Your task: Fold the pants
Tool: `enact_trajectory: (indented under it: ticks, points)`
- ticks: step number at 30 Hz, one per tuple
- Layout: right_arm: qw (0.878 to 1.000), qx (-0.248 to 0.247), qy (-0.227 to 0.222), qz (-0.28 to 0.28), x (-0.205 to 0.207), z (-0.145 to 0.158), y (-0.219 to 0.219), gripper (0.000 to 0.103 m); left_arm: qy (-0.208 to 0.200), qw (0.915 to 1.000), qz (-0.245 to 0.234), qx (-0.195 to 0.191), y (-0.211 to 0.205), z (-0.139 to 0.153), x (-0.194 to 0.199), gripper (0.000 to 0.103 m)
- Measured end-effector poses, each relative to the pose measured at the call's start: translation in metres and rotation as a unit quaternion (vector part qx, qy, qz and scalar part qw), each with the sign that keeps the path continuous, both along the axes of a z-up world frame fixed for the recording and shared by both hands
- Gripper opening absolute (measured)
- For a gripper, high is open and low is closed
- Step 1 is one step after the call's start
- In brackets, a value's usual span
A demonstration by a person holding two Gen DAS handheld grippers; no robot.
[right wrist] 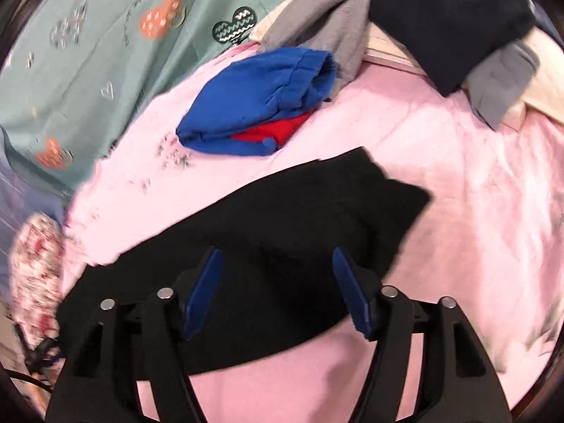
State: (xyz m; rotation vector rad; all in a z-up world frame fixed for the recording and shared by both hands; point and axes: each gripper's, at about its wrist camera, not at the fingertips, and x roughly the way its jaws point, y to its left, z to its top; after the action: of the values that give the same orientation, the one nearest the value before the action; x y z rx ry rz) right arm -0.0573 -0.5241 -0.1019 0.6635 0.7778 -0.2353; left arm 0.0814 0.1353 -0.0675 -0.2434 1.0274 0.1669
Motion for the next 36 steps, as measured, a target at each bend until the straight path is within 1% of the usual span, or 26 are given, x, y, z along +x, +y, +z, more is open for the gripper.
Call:
enact_trajectory:
  ticks: [2,3,5,7,8,10,11,12,13,15,17,18,19,20,21,22,24,26,27,28,30,31,33,34,36]
  points:
    - [0.999,-0.014,0.024,-0.039,-0.008,0.002,-0.014,0.073,-0.008,0.9997,-0.023,0.006,-0.014,0.006,-0.004,0.096]
    - [0.998,-0.009,0.029,-0.051,-0.015,-0.001,-0.022,0.074,-0.009,0.9991,-0.038,0.016,-0.024,0.006,-0.007,0.096]
    - [0.998,0.016,0.033,-0.052,-0.021,-0.010,-0.027,0.074,-0.002,0.9975,-0.066,0.024,-0.042,-0.002,-0.010,0.096]
    - [0.997,0.035,0.041,-0.056,-0.020,-0.023,-0.026,0.074,0.017,0.9959,-0.084,0.032,-0.051,-0.015,-0.005,0.096]
    - [0.997,0.040,0.033,-0.053,-0.018,-0.025,-0.024,0.074,0.031,0.9948,-0.084,0.050,-0.057,-0.025,-0.002,0.095]
    - [0.999,0.033,0.010,-0.032,-0.006,-0.026,-0.012,0.074,0.039,0.9937,-0.084,0.064,-0.058,-0.037,0.003,0.095]
    - [0.999,0.030,0.011,-0.026,0.000,-0.028,-0.011,0.073,0.043,0.9940,-0.079,0.062,-0.057,-0.041,0.005,0.095]
    - [0.999,0.023,0.010,-0.024,0.008,-0.031,-0.012,0.073,0.039,0.9950,-0.073,0.057,-0.056,-0.041,0.005,0.098]
    - [0.999,0.027,0.011,-0.027,0.014,-0.032,-0.016,0.073,0.038,0.9951,-0.074,0.055,-0.057,-0.041,0.006,0.099]
    - [0.997,0.064,0.009,-0.049,0.022,-0.034,-0.029,0.073,0.040,0.9941,-0.079,0.062,-0.061,-0.043,0.006,0.101]
    - [0.995,0.079,0.006,-0.059,0.031,-0.036,-0.035,0.073,0.036,0.9937,-0.082,0.068,-0.063,-0.044,0.009,0.101]
    - [0.995,0.077,0.009,-0.062,0.035,-0.037,-0.035,0.065,0.036,0.9936,-0.081,0.071,-0.064,-0.044,0.008,0.101]
    - [0.996,0.057,0.019,-0.064,0.039,-0.036,-0.031,0.054,0.037,0.9935,-0.080,0.071,-0.065,-0.044,0.009,0.101]
    - [0.996,0.047,0.031,-0.065,0.043,-0.038,-0.028,0.033,0.040,0.9937,-0.079,0.069,-0.065,-0.043,0.010,0.101]
    - [0.996,0.048,0.029,-0.070,0.042,-0.039,-0.028,0.029,0.042,0.9940,-0.078,0.064,-0.063,-0.042,0.012,0.101]
    - [0.996,0.062,0.022,-0.065,0.041,-0.039,-0.029,0.024,0.041,0.9948,-0.077,0.052,-0.061,-0.037,0.012,0.100]
    - [0.993,0.091,0.000,-0.073,0.034,-0.035,-0.034,0.023,0.029,0.9960,-0.081,0.025,-0.055,-0.024,0.010,0.100]
    - [0.992,0.102,-0.015,-0.068,0.030,-0.023,-0.030,0.023,0.008,0.9969,-0.078,0.005,-0.050,-0.009,0.004,0.100]
    - [0.993,0.098,-0.021,-0.059,0.031,-0.014,-0.022,0.023,-0.003,0.9975,-0.070,-0.001,-0.045,-0.001,-0.001,0.100]
    - [0.995,0.084,-0.032,-0.033,0.033,0.002,-0.007,0.022,-0.008,0.9980,-0.063,-0.006,-0.042,0.003,-0.005,0.100]
    - [0.997,0.048,-0.057,0.018,0.039,0.033,0.032,0.022,-0.011,0.9980,-0.057,-0.024,-0.035,0.004,-0.011,0.100]
    - [0.996,0.041,-0.068,0.044,0.044,0.044,0.050,0.022,-0.010,0.9979,-0.055,-0.034,-0.031,0.003,-0.017,0.100]
    - [0.989,0.034,-0.086,0.118,0.059,0.065,0.097,0.022,-0.008,0.9976,-0.052,-0.044,-0.027,0.000,-0.022,0.100]
    - [0.985,0.036,-0.090,0.146,0.066,0.069,0.115,0.022,-0.008,0.9977,-0.051,-0.042,-0.024,-0.002,-0.024,0.100]
    - [0.974,0.026,-0.083,0.207,0.089,0.070,0.162,0.022,-0.010,0.9985,-0.048,-0.026,-0.018,-0.004,-0.025,0.100]
